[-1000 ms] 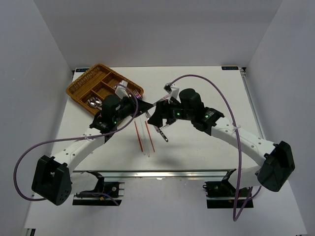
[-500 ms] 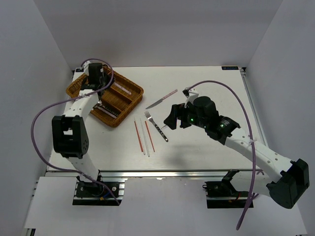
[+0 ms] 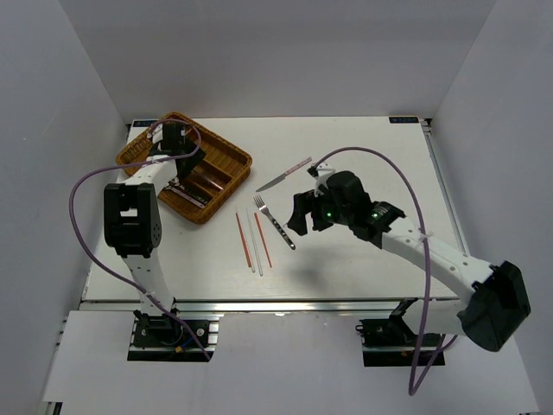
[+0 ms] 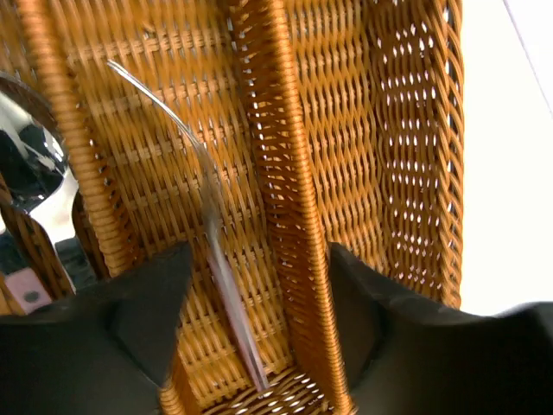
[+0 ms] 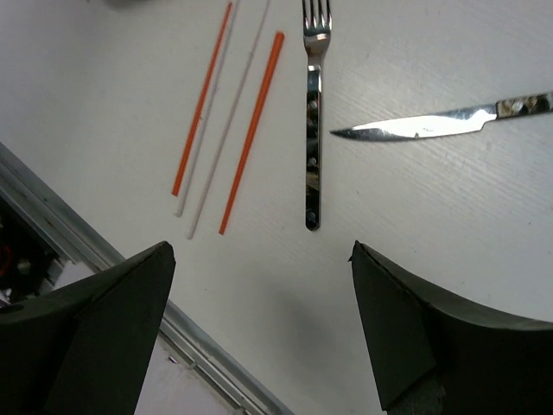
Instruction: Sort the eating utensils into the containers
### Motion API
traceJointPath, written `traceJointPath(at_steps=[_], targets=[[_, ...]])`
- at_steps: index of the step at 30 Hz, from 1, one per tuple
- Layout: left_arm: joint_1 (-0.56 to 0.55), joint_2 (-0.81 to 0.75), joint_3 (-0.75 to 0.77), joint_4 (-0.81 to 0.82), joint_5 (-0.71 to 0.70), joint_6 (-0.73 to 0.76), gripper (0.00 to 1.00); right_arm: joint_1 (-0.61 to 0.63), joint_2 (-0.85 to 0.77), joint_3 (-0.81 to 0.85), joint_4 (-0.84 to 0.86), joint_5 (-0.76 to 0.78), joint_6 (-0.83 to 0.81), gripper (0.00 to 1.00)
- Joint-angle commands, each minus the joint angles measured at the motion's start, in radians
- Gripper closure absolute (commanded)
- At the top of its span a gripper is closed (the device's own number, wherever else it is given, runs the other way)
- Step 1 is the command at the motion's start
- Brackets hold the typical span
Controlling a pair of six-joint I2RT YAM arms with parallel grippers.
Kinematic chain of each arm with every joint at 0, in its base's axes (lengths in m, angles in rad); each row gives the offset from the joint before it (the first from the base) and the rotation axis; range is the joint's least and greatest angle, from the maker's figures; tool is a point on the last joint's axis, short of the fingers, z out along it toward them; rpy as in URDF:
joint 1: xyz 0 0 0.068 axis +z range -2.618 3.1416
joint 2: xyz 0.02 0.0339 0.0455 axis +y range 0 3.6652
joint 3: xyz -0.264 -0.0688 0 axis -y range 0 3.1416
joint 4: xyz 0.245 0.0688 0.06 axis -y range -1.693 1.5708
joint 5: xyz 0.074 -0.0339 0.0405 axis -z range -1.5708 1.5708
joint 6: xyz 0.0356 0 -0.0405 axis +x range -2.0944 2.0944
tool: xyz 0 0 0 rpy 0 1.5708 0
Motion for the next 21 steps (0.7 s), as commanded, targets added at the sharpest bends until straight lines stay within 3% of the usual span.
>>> traceJointPath(at_steps=[1,4,7,10,16,21], targets=[[0.000,-0.049,0.017,0.020,-0.001,-0.003,0.22,0.000,0.089,0.046,-0.031,-0.030,-0.067,0.13],[0.000,-0.090,0.023,0.001,-0.005,-0.007,0.02,0.019,0.203,0.084,-0.042,0.024,-0.073,0.20],[0.000,-0.159,0.055,-0.061,-0.021,0.010,0.02,0.049,0.354,0.153,-0.054,0.096,-0.094,0.34],[0.000,-0.264,0.058,-0.114,-0.028,0.042,0.02,0.080,0.453,0.216,-0.068,0.164,-0.125,0.40],[0.000,-0.585,-0.144,-0.080,0.076,0.114,0.02,0.091,0.631,0.386,-0.091,0.199,-0.173,0.45],[0.000,-0.752,-0.298,-0.086,0.205,0.204,0.02,0.091,0.767,0.526,-0.143,0.228,-0.206,0.51]])
